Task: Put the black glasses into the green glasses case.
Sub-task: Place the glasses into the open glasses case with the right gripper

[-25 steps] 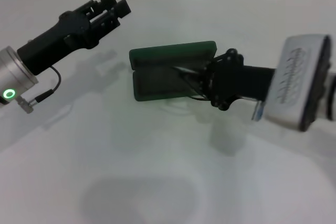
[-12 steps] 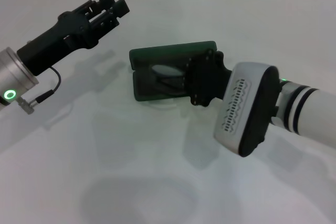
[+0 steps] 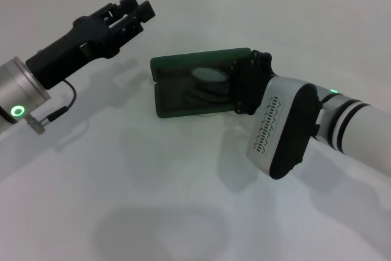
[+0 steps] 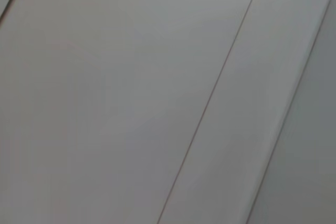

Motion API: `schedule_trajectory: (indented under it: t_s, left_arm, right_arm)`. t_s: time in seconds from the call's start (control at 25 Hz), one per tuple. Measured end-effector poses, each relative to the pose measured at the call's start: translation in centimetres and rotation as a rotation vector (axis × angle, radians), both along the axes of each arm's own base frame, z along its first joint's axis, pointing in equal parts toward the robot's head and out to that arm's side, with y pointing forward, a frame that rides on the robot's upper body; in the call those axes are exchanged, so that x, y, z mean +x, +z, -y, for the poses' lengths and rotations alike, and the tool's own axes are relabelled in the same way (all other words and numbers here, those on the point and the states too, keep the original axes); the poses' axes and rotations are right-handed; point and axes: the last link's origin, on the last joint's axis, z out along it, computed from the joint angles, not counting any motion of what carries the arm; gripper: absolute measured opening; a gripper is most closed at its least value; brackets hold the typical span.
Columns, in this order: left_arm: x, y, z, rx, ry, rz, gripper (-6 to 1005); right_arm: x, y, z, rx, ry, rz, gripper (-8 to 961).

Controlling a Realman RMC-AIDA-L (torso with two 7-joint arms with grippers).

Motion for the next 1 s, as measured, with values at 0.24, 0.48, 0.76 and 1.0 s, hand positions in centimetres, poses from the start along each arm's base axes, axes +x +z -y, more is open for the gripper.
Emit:
schedule_trajectory:
  t_s: [0.24, 0.48, 0.76, 1.0]
  left_arm:
    - [0.5, -0.7, -0.2, -0.006, -0.012, 0.005, 531]
    - [0.8, -0.9, -0.3, -0.008, -0.021, 0.006, 531]
    - [1.0, -1.1, -0.6, -0.006, -0.025, 0.006, 532]
    - [1.4, -1.3, -1.1, -0.006, -0.025, -0.002, 532]
  right_arm:
    - [0.4, -0.5, -0.3, 0.027, -0.001, 0.026, 131]
    - [-0.1, -0.6, -0.4, 0.035, 0.024, 0.038, 136]
    - [-0.2, -1.1, -1.0, 0.022, 0.047, 0.071, 143]
    - [-0.6, -1.5, -1.1, 0.01, 0.061, 0.083, 148]
